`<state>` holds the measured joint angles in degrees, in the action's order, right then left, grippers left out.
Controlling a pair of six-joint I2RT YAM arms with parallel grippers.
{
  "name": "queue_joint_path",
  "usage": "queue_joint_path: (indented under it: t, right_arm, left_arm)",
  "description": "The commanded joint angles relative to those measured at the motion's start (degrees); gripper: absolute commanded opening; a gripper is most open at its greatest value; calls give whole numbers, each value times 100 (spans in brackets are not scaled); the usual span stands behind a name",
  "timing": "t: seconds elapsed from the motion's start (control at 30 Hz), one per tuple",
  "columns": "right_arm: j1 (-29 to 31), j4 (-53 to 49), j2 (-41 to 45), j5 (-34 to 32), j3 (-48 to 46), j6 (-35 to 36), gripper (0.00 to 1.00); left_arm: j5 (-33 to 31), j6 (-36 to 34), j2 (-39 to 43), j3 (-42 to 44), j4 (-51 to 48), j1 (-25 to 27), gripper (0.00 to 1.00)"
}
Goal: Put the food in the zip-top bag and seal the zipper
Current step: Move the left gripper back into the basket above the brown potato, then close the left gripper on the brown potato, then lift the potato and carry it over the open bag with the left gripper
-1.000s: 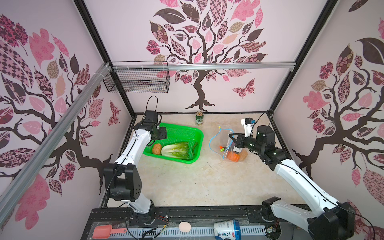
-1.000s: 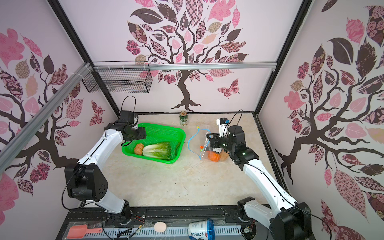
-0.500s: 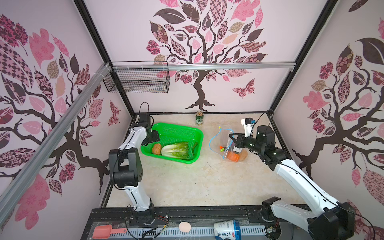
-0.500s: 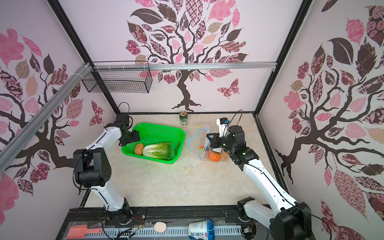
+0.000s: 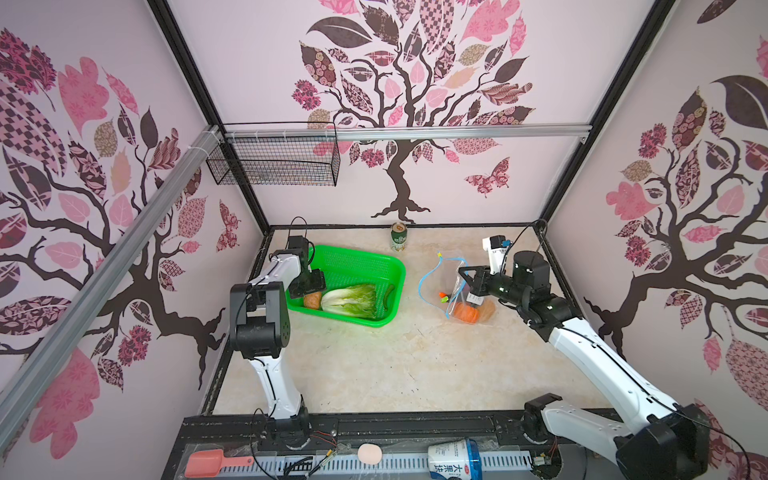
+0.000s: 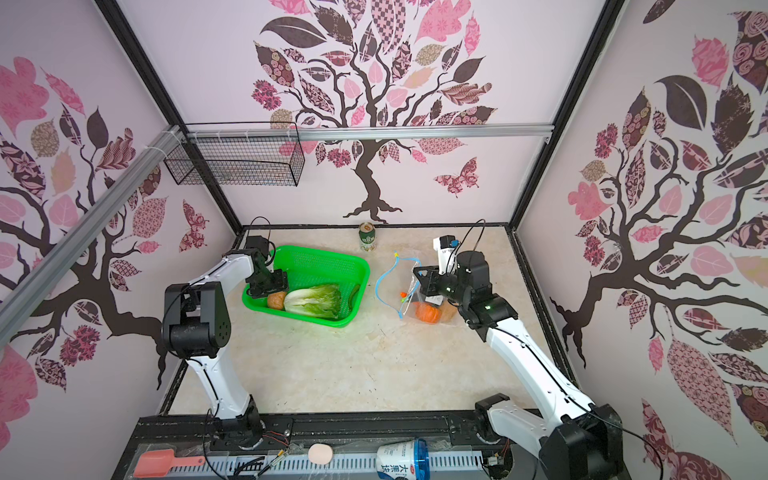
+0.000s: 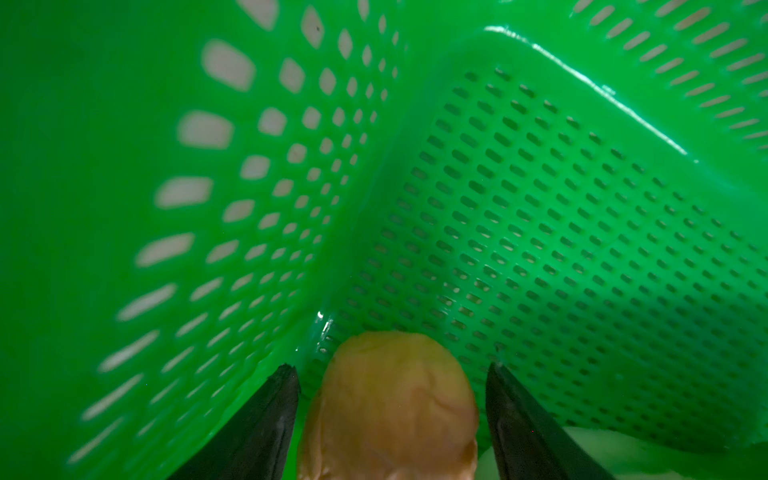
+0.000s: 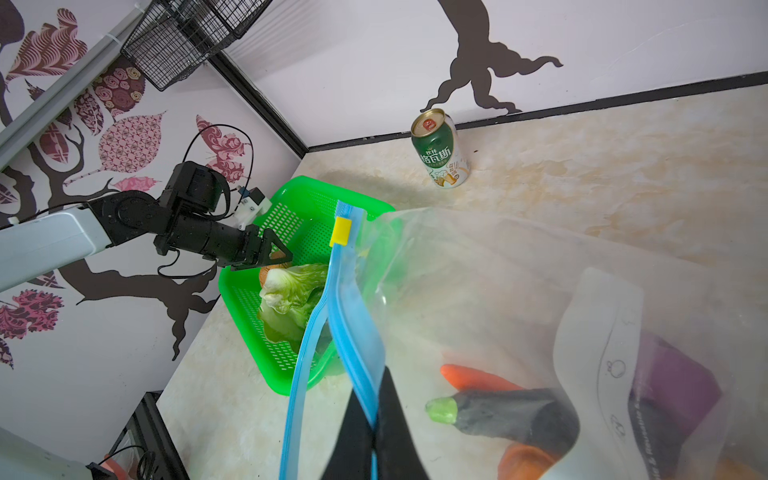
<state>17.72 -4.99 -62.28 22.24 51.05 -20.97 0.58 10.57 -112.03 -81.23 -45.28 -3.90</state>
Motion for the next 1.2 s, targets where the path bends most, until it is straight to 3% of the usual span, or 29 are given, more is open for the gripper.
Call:
queue_joint_path:
  t: [0.0, 0.3, 0.6, 1.17]
  right_arm:
    - [13, -29, 58, -88, 117, 23, 0]
    - [17, -13, 57, -89, 113, 23, 0]
    - [17, -37, 76, -106, 118, 32, 0]
    - [17, -45, 33, -133, 132, 32, 0]
  left_arm:
    - [74, 52, -311, -144, -172, 62, 78]
    - [-66, 37, -489, -196, -295, 252, 74]
    - [-207, 15, -324, -169, -254, 376, 51]
    - [-369, 125, 1195, 237, 170, 737, 48]
